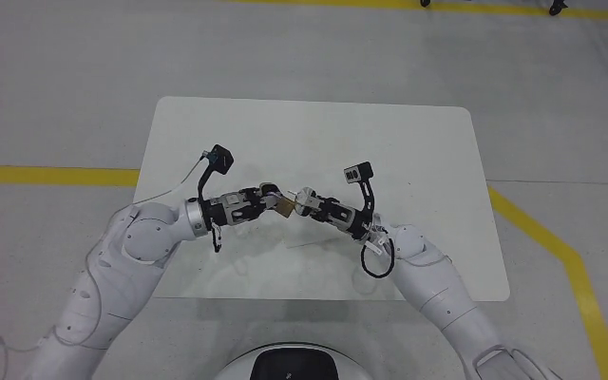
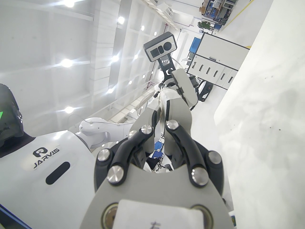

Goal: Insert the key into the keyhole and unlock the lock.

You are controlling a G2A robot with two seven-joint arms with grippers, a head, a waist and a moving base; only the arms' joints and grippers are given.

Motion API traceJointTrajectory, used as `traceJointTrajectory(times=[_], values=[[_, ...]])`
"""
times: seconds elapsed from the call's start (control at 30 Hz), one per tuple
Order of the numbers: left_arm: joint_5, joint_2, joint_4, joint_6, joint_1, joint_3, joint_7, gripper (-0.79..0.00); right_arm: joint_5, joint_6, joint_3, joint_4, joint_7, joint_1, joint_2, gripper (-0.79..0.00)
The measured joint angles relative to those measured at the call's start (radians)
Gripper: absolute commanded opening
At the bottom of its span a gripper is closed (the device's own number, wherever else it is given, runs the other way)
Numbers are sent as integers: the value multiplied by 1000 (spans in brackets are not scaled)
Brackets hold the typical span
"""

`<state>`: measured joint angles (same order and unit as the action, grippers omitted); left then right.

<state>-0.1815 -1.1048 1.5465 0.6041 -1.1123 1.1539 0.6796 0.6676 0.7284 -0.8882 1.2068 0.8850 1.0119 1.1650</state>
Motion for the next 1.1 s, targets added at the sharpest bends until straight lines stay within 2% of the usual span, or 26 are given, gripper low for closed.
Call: traceJointTrajectory(times=[0.2,0.3,0.4,0.5,0.63,0.73,0.8,0.9,1.1], values=[[41,0,-22,2,8,-1,11,-785,-12,-3,-14,14,5,10,2,-785],[120,0,-47,14,22,-15,71,-785,-25,-1,-23,18,-7,15,4,-785],[264,-2,-110,10,55,-29,160,-785,-40,16,-40,28,-27,23,3,-785],[427,-7,-192,-38,105,-50,273,-785,-79,54,-77,44,-63,40,-3,-785],[638,-22,-308,-115,191,-106,486,-785,-194,99,-146,95,-162,86,-15,-785],[738,-38,-399,-157,250,-147,593,-785,-315,112,-207,148,-260,133,-25,-785],[769,-45,-446,-175,273,-162,619,-785,-380,104,-235,189,-314,166,-29,-785],[769,-45,-447,-176,273,-162,618,-785,-432,81,-265,239,-373,211,-33,-785],[768,-45,-445,-175,273,-162,618,-785,-431,79,-268,242,-376,214,-33,-785]])
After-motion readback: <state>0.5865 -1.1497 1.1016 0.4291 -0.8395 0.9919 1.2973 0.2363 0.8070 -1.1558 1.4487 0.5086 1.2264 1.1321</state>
